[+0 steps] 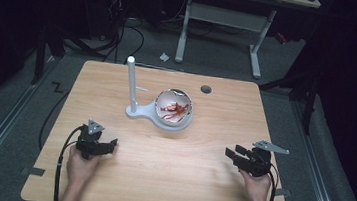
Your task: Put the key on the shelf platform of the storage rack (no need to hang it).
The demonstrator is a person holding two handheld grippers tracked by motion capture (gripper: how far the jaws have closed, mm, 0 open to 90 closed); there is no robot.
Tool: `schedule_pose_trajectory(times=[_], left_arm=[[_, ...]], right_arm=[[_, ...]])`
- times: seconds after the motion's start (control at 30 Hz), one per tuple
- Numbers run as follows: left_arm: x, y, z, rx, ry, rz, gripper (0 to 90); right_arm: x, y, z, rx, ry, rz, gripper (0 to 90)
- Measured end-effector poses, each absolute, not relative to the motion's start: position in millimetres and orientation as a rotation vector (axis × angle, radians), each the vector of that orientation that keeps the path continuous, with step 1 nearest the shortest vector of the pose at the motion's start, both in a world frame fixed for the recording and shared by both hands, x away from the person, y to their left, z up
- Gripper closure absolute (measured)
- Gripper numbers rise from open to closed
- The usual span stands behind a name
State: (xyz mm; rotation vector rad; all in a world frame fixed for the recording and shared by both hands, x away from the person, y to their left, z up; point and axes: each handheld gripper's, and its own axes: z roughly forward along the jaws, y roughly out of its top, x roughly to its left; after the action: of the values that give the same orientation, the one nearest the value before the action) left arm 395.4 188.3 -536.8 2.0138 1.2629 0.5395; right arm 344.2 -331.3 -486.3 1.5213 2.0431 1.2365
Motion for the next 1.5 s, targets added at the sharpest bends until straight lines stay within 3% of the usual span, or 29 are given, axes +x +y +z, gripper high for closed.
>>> schedule_pose_trajectory(times=[1.5], left_arm=[[395.3, 188.2, -536.8, 2.014, 1.264, 0.540, 23.1]], right_arm=[[359.3, -322.1, -529.8, 1.514, 2.026, 0.929, 39.0]])
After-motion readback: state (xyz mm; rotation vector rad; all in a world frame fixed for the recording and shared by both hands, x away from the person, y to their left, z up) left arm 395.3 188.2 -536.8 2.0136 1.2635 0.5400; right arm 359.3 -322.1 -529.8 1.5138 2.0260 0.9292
